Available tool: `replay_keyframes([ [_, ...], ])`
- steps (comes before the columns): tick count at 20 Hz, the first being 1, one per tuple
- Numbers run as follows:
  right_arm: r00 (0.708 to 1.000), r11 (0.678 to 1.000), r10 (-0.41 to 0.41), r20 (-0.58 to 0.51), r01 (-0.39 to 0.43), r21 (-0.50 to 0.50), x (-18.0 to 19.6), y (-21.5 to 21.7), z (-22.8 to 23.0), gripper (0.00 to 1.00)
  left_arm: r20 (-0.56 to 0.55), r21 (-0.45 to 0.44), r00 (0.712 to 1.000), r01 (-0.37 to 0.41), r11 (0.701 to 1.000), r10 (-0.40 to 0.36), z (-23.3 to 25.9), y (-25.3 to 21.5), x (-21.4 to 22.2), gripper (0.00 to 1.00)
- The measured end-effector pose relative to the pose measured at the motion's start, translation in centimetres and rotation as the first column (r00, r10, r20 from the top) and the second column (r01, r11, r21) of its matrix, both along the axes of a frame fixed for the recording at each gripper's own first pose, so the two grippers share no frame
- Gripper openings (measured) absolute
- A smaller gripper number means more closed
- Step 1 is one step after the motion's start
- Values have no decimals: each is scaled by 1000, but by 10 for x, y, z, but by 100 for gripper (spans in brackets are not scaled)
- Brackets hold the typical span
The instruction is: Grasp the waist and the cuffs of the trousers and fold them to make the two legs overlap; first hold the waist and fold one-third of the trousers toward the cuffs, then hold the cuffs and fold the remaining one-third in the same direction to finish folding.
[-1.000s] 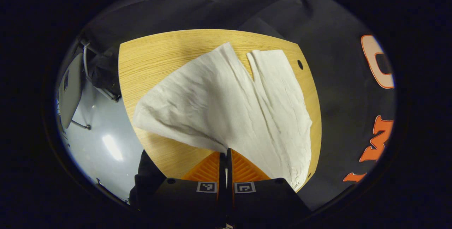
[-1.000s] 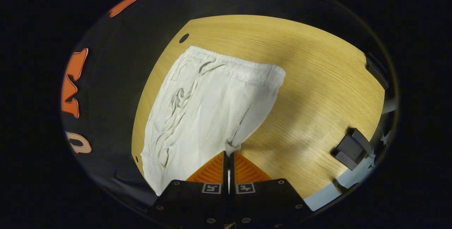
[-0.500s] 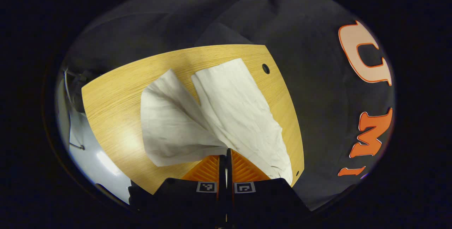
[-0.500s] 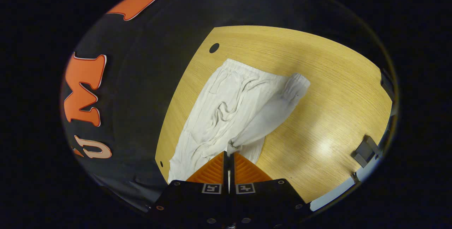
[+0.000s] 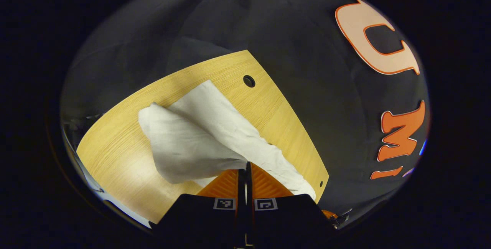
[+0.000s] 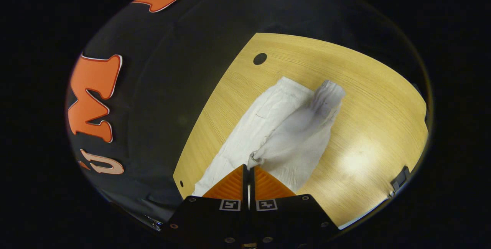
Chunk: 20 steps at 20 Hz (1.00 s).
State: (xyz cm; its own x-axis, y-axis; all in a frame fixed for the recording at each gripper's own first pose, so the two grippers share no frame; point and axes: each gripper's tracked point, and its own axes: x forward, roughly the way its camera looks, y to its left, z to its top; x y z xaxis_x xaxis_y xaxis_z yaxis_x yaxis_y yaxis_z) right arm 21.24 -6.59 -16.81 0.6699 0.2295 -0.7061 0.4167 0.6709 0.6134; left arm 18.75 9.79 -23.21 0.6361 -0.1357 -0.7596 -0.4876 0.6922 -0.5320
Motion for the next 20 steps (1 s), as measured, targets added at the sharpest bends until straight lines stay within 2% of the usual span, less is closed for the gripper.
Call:
replay_keyframes([
  [4, 1000, 1000, -8, -14, 7, -27, 43, -1, -8, 0, -41, 7, 998, 49, 999, -49, -16, 11, 35, 4],
  [8, 999, 998, 25, -20, -26, -63, 80, 3, -26, 0, -65, -5, 995, 71, 997, -71, -30, 14, 73, 4],
  [11, 1000, 998, 3, -21, -4, -69, 101, -1, -33, 0, -88, -12, 993, 73, 997, -74, -42, 18, 105, 4],
  [13, 999, 998, 3, -35, -6, -68, 108, -1, -38, 0, -102, 7, 990, 95, 995, -94, -49, 19, 121, 4],
  [17, 999, 997, -5, -40, 2, -71, 112, 2, -40, 1, -137, 43, 984, 122, 992, -115, -53, 17, 124, 10],
  [19, 1000, 997, -10, -28, 7, -78, 109, 1, -36, 10, -137, 41, 982, 135, 990, -128, -52, 17, 119, 10],
  [20, 1000, 997, -7, -24, 5, -75, 108, 0, -30, 12, -138, 41, 982, 139, 989, -133, -51, 16, 120, 10],
])
